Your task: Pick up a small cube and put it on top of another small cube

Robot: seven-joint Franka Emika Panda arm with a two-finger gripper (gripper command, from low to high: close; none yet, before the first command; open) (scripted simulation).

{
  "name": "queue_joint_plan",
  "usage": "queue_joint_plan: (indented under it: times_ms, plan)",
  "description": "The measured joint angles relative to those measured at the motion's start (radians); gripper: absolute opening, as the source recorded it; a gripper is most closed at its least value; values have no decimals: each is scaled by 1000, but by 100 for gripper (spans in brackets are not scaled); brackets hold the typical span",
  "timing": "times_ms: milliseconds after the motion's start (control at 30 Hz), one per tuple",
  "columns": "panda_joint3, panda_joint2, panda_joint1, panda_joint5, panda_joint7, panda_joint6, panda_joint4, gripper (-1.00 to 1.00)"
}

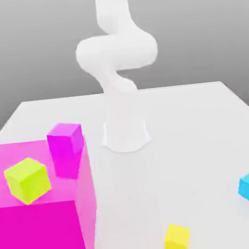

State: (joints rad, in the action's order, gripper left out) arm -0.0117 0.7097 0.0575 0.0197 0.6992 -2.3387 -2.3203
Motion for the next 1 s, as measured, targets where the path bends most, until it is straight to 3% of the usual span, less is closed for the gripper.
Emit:
queue_joint_plan:
  times_ms: [300,800,1000]
  plan:
    - [-43,-335,203,53,-386,-142,-74,0]
    - [-207,-878,441,99,-1047,-377,-196,0]
    - [-149,-1097,510,204,-1031,-529,-171,0]
